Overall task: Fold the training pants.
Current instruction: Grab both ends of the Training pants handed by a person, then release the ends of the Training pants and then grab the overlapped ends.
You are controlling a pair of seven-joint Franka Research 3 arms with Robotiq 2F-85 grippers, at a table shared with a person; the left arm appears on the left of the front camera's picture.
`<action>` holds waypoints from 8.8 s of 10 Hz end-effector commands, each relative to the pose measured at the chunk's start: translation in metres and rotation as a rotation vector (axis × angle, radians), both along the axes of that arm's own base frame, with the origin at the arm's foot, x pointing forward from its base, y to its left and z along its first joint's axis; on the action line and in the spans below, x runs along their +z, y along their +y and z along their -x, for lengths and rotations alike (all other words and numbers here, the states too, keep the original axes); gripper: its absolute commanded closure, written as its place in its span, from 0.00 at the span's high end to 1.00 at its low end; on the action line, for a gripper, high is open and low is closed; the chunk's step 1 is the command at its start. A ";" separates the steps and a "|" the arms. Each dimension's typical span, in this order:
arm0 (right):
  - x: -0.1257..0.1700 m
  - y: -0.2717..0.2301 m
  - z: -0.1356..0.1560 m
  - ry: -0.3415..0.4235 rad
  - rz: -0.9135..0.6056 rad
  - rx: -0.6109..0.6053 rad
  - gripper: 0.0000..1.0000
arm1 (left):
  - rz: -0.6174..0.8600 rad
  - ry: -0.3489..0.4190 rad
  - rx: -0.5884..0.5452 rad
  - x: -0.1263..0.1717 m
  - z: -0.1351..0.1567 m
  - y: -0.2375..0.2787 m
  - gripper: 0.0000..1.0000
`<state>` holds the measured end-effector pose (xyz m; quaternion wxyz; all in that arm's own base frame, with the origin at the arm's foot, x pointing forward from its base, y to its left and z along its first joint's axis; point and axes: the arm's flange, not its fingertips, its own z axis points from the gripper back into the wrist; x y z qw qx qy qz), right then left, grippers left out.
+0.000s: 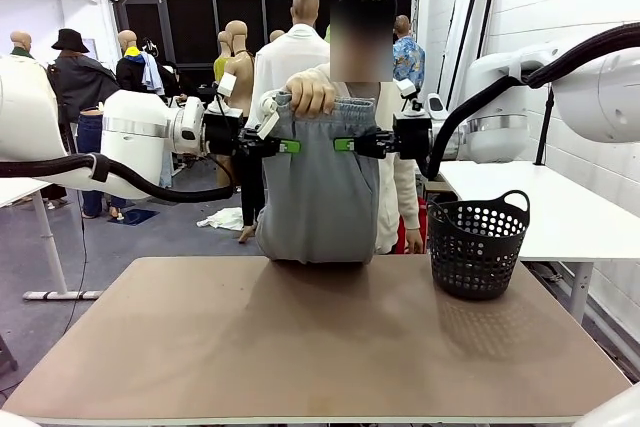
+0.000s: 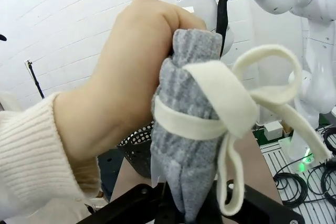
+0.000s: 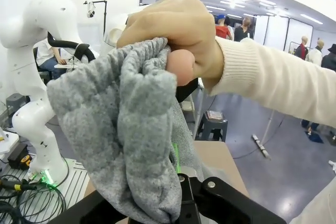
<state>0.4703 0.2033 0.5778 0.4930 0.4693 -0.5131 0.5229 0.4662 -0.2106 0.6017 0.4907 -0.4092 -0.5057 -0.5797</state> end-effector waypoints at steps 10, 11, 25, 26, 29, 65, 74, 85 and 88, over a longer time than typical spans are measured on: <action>0.000 0.000 0.000 0.000 0.000 0.000 0.00 | 0.000 0.000 0.000 0.000 0.000 0.000 0.00; 0.000 0.000 0.000 0.000 0.000 0.000 0.00 | 0.000 0.000 0.000 0.000 0.000 0.000 0.00; 0.000 0.000 0.000 0.000 0.000 0.000 0.00 | 0.000 0.000 0.000 0.000 0.000 0.000 0.00; 0.000 0.000 0.000 0.000 0.000 0.000 0.00 | 0.000 0.000 0.000 0.000 0.000 0.000 0.00; 0.000 0.000 0.000 0.000 0.000 0.000 0.00 | 0.000 0.000 0.000 0.000 0.000 0.000 0.00; 0.000 0.000 0.000 0.000 0.000 0.000 0.00 | 0.000 0.000 0.000 0.000 0.000 0.000 0.00; 0.000 0.000 0.000 0.000 0.000 0.000 0.00 | 0.000 0.000 0.000 0.000 0.000 0.000 0.00; 0.000 0.000 0.000 0.000 0.000 0.000 0.00 | 0.000 0.000 0.000 0.000 0.000 0.000 0.00; 0.000 0.000 0.000 0.000 0.000 0.000 0.00 | 0.000 0.000 0.000 0.000 0.000 0.000 0.00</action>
